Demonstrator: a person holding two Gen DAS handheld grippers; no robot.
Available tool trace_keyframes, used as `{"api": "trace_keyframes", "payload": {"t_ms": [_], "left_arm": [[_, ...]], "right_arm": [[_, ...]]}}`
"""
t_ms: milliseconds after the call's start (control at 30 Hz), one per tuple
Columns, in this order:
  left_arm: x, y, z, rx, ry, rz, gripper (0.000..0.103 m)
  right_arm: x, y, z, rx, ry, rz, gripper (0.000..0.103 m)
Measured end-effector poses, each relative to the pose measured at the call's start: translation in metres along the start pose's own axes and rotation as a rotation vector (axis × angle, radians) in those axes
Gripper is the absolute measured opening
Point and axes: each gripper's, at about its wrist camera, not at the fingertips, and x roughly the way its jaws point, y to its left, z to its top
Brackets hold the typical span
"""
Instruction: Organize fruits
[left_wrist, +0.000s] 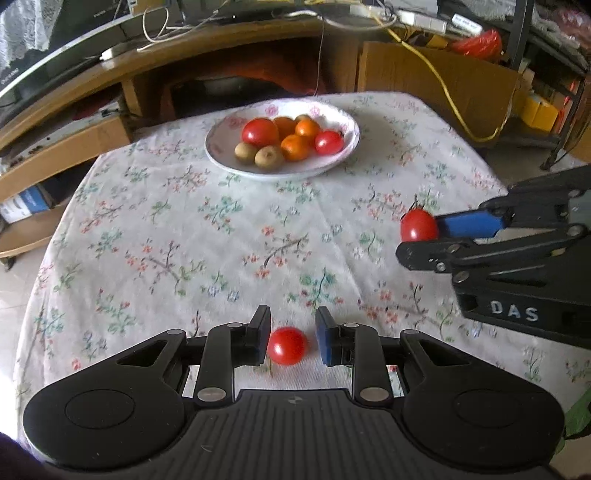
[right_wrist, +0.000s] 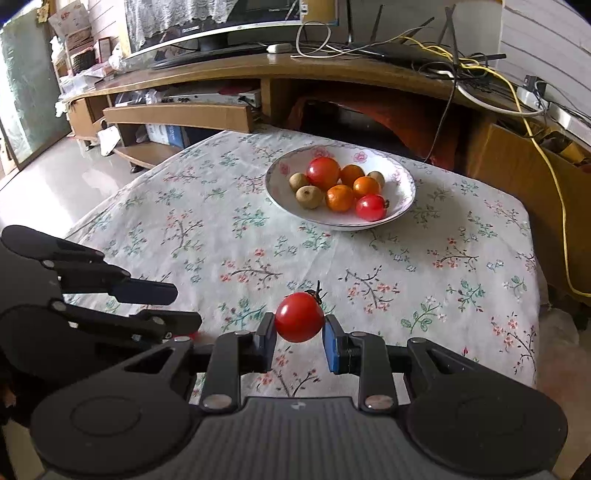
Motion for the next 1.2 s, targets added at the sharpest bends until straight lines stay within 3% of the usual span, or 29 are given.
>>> {"api": "trace_keyframes", "payload": {"t_ms": [200,400,467,533,700,767,1033,1200], "left_arm": [[-0.001,0.007,0.008,-0.003,-0.014,-0.034,0.035],[0.004,0.015,-0.008,-0.038,0.014,-0.041,0.039],[0.006,0.015,-0.013,-0.047,0.018,-0.053,0.046],[0.010,0.011,-0.014,-0.040,0.024,-0.059,0.046],[0.021,0.000,-0.020,-0.004,0.069,-0.033,0.042],[0.021,0.003,-0.021,-0.014,0.054,-0.025,0.037],[0.022,0.013,-0.017,-0.056,0.054,-0.053,0.035],[0.014,0.019,0.007,-0.069,0.000,-0.071,0.035]], "right_arm": [[0.009,-0.006,-0.001,0.015,0.017,-0.018,0.029],[0.015,-0.003,0.000,0.007,0.033,-0.010,0.029],[0.016,0.000,-0.001,-0.004,0.039,-0.008,0.029],[0.015,0.003,-0.002,-0.013,0.043,-0.007,0.029],[0.012,0.005,0.000,-0.021,0.036,-0.004,0.029],[0.013,0.006,0.002,-0.023,0.032,0.001,0.029],[0.021,0.001,0.007,-0.004,0.037,-0.004,0.029],[0.025,-0.005,0.021,0.005,0.016,-0.012,0.029]]}}
